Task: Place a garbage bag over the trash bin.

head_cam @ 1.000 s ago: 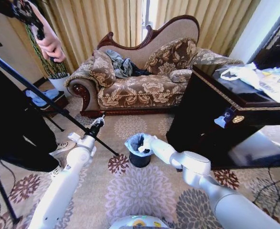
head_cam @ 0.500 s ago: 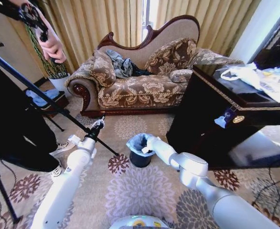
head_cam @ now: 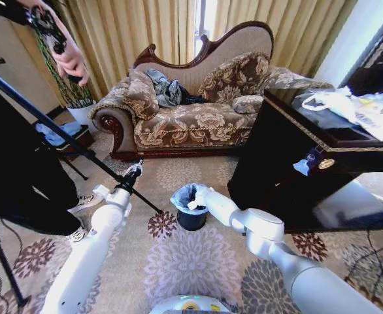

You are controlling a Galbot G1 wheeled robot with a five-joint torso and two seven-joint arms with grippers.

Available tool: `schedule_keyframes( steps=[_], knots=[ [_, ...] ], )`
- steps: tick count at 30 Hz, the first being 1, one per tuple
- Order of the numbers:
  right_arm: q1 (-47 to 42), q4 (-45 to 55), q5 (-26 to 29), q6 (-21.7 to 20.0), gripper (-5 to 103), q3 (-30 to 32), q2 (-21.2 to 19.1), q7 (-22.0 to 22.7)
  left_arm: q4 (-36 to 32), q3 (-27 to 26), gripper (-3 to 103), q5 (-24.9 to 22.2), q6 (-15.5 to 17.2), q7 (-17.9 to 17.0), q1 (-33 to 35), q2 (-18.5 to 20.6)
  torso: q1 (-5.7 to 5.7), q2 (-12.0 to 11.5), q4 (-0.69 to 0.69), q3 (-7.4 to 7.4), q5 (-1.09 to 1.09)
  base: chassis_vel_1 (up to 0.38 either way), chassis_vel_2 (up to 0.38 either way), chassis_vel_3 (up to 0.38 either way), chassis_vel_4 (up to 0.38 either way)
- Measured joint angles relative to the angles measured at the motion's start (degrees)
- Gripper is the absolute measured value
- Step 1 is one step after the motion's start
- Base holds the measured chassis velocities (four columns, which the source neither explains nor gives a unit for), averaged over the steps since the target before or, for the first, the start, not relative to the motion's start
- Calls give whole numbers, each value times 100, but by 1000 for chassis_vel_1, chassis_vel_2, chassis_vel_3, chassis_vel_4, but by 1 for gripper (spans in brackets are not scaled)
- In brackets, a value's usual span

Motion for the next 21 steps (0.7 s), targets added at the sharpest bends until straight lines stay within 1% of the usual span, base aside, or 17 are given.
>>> schedule_keyframes(
  steps=[1, 4, 6, 8, 9, 12, 13, 16, 17, 18, 19, 21],
  knots=[
    [0, 0, 0, 0, 15, 0, 0, 0, 0, 0, 0, 0, 0, 0, 0, 0, 0, 0, 0, 0, 0, 0, 0, 0, 0],
    [-56, -33, -3, -2, 31, 14, -1, 34, 32, -12, 0, -15, 0, 0, 16, 4, 0, 0, 1, 0, 0, 0, 0, 0, 0],
    [-69, -44, -9, -2, 31, 21, -1, 48, 38, -18, 0, -17, -2, 0, 29, 5, 0, 0, 1, 0, 0, 0, 0, 0, 0],
    [-94, -66, -33, -6, 42, 70, -3, 76, 63, -19, 0, -18, -9, 4, 59, 0, 0, 0, 0, 0, 0, 0, 0, 0, 0],
    [-94, -66, -33, -6, 42, 70, -3, 76, 63, -19, 0, -18, -9, 4, 59, 0, 0, 0, 0, 0, 0, 0, 0, 0, 0],
    [-94, -41, -26, -13, 58, 119, -3, 95, 94, -6, 0, -18, -20, 6, 67, -19, 0, 0, 2, 0, 0, 0, 0, 0, 0],
    [-94, -41, -26, -13, 58, 119, -3, 95, 94, -6, 0, -18, -20, 6, 67, -19, 0, 0, 2, 0, 0, 0, 0, 0, 0],
    [-76, -13, 30, -39, 74, 187, -3, 110, 99, 1, 0, -47, -21, 5, 62, -7, 0, 0, 1, 0, -1, 0, 0, 0, 0],
    [-69, -2, 46, -46, 74, 200, -3, 113, 100, 1, 0, -56, -21, 5, 59, 2, 0, 0, 1, 0, -1, 0, 0, 0, 0],
    [-52, 14, 73, -55, 80, 221, -3, 122, 100, -2, 0, -81, -21, 5, 53, 18, 0, 0, 1, 0, -1, 0, 0, 0, 0],
    [-52, 14, 73, -55, 80, 221, -3, 122, 100, -2, 0, -81, -21, 5, 53, 18, 0, 0, 1, 0, -1, 0, 0, 0, 0],
    [-36, 33, 103, -78, 90, 276, -3, 145, 99, -26, 0, -127, -21, 3, 48, 47, 0, 0, 1, 0, -1, 0, 0, 0, 0]
  ],
)
